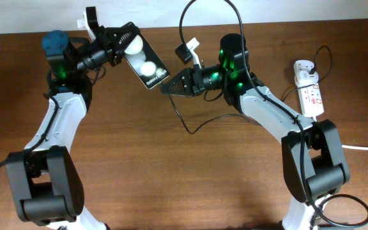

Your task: Plug charger to phone and switch on socket

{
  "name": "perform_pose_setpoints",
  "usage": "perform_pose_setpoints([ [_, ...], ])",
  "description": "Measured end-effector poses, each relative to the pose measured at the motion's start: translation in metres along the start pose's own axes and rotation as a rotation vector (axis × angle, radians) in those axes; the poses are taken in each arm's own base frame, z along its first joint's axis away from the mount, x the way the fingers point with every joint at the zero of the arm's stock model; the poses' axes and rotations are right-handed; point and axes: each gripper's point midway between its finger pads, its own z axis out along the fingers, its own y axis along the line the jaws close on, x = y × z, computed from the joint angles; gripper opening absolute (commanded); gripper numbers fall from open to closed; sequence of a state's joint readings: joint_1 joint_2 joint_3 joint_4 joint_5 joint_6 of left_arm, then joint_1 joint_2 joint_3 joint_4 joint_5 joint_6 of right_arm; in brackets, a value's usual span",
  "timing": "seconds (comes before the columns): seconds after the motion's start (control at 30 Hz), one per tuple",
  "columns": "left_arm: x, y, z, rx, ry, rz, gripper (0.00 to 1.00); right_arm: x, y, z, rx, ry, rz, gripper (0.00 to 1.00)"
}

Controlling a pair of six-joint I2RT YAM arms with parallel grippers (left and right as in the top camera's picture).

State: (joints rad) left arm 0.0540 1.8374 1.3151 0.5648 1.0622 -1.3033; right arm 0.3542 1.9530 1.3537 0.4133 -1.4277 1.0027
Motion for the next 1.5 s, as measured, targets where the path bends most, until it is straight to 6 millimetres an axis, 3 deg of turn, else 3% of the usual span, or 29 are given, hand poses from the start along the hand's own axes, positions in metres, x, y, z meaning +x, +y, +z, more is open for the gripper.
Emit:
perform_pose_setpoints([
  [0.07, 0.0, 0.0, 0.0, 0.0, 0.001, 0.0, 0.0, 0.0, 0.0, 0.0, 0.0, 0.0, 0.0, 0.04],
  [0.1, 0.0, 0.0, 0.0, 0.0, 0.001, 0.0, 0.0, 0.0, 0.0, 0.0, 0.0, 0.0, 0.0, 0.14],
  [0.13, 0.0, 0.0, 0.0, 0.0, 0.001, 0.0, 0.0, 0.0, 0.0, 0.0, 0.0, 0.0, 0.0, 0.35],
  [0.17, 0.004, -0.001, 0.001, 0.005, 0.02, 0.0, 0.0, -0.004, -0.001, 0.0, 0.011, -0.02, -0.007, 0.49],
  [0.2, 0.018, -0.004, 0.009, 0.018, 0.074, -0.004, 0.0, -0.009, -0.002, 0.0, 0.026, -0.047, -0.012, 0.63],
  [0.23, 0.036, -0.009, 0.019, 0.037, 0.137, -0.007, 0.0, -0.013, -0.004, 0.0, 0.04, -0.069, -0.008, 0.88],
  [0.27, 0.046, -0.012, 0.024, 0.048, 0.178, -0.009, 0.0, -0.015, -0.006, -0.001, 0.05, -0.085, -0.008, 0.99],
  [0.47, 0.011, -0.002, -0.011, 0.021, 0.092, -0.009, 0.0, -0.017, -0.007, -0.001, 0.055, -0.092, -0.006, 0.99],
  [0.6, 0.012, -0.002, -0.015, 0.026, 0.113, -0.009, 0.0, -0.024, -0.011, -0.006, 0.077, -0.131, -0.005, 0.99],
  [0.77, 0.016, -0.003, -0.016, 0.032, 0.132, -0.008, 0.0, -0.038, -0.046, -0.069, 0.197, -0.263, 0.099, 0.99],
  [0.8, 0.016, -0.003, -0.016, 0.032, 0.135, -0.009, 0.0, -0.038, -0.067, -0.095, 0.276, -0.32, 0.151, 0.99],
  [0.83, 0.017, -0.003, -0.016, 0.033, 0.138, -0.009, 0.0, -0.036, -0.08, -0.107, 0.334, -0.346, 0.169, 0.99],
  [0.97, 0.017, -0.003, -0.016, 0.034, 0.141, -0.009, 0.0, 0.006, -0.139, -0.151, 0.672, -0.354, 0.32, 0.99],
  [1.03, 0.018, -0.002, -0.016, 0.03, 0.143, -0.014, 0.0, 0.018, -0.149, -0.175, 0.825, -0.338, 0.353, 0.99],
  [1.1, 0.022, 0.008, -0.014, -0.002, 0.153, -0.061, 0.0, 0.006, -0.136, -0.204, 1.019, -0.321, 0.325, 0.99],
  [1.13, 0.028, 0.017, -0.012, -0.027, 0.162, -0.087, 0.0, -0.013, -0.12, -0.22, 1.109, -0.348, 0.264, 0.99],
  [1.17, 0.031, 0.02, -0.01, -0.036, 0.17, -0.082, 0.0, -0.019, -0.104, -0.233, 1.194, -0.347, 0.248, 0.99],
  [1.23, 0.049, 0.024, 0.002, -0.046, 0.214, -0.041, 0.0, -0.026, -0.089, -0.248, 1.283, -0.352, 0.209, 0.99],
  [1.33, 0.066, 0.027, 0.017, -0.052, 0.249, 0.029, 0.0, -0.02, -0.088, -0.253, 1.325, -0.325, 0.21, 0.99],
  [1.5, 0.053, 0.04, 0.02, -0.117, 0.168, 0.087, 0.0, -0.017, -0.091, -0.247, 1.304, -0.295, 0.197, 0.99],
])
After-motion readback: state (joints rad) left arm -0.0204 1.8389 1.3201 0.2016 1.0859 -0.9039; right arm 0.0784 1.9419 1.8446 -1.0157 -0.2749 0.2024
